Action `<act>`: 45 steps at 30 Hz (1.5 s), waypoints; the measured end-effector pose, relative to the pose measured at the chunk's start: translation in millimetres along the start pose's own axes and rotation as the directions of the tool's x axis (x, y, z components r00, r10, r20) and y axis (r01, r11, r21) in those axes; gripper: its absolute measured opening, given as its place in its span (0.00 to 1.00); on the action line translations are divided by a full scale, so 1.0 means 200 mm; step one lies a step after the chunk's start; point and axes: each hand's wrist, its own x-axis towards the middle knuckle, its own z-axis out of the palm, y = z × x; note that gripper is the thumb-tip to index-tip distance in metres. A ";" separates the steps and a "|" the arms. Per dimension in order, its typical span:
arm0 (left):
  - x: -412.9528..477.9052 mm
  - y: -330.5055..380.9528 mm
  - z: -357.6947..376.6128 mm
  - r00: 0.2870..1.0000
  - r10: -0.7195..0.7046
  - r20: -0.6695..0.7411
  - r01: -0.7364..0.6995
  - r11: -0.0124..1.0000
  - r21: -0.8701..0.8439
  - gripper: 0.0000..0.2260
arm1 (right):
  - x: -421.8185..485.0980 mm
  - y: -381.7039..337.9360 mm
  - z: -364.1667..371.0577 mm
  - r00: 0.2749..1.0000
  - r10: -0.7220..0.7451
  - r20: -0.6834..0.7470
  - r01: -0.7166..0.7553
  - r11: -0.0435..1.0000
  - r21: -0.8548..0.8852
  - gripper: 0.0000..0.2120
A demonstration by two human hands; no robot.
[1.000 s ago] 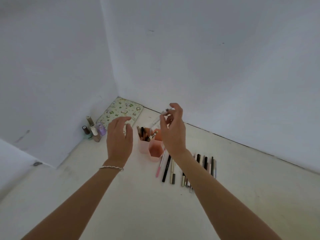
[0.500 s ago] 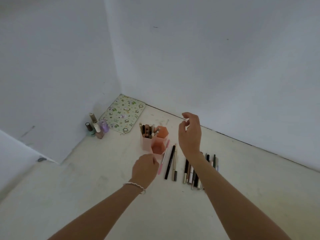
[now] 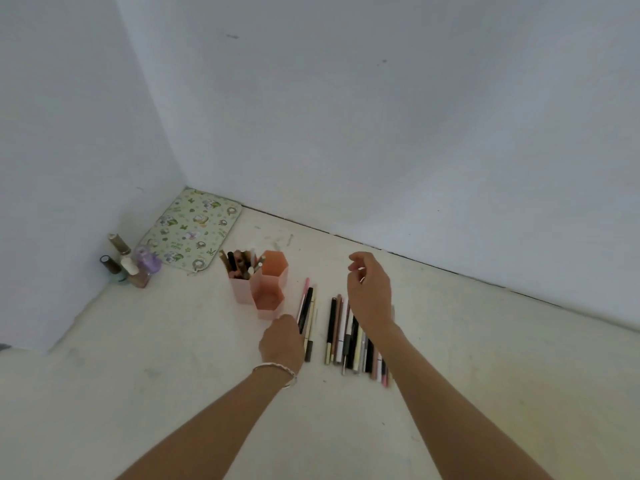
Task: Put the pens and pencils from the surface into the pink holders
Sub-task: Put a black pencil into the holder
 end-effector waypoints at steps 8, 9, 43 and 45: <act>-0.01 0.03 -0.09 0.990 0.127 -0.067 -0.138 0.970 -0.200 0.06 | 0.05 0.02 0.04 1.000 -0.012 0.012 0.012 1.000 -0.004 0.15; -0.01 0.04 -0.14 0.978 0.172 -0.116 -0.197 0.944 -0.266 0.04 | 0.06 0.02 0.05 1.000 -0.005 0.005 0.005 1.000 -0.009 0.13; 0.17 -0.34 -0.65 0.832 0.035 -0.554 -0.392 0.744 -0.541 0.07 | 0.12 -0.54 0.20 0.928 -0.197 -0.317 0.309 0.881 0.357 0.21; 0.16 -0.35 -0.67 0.839 0.055 -0.542 -0.400 0.738 -0.543 0.17 | 0.10 -0.59 0.22 0.917 -0.218 -0.334 0.343 0.859 0.380 0.21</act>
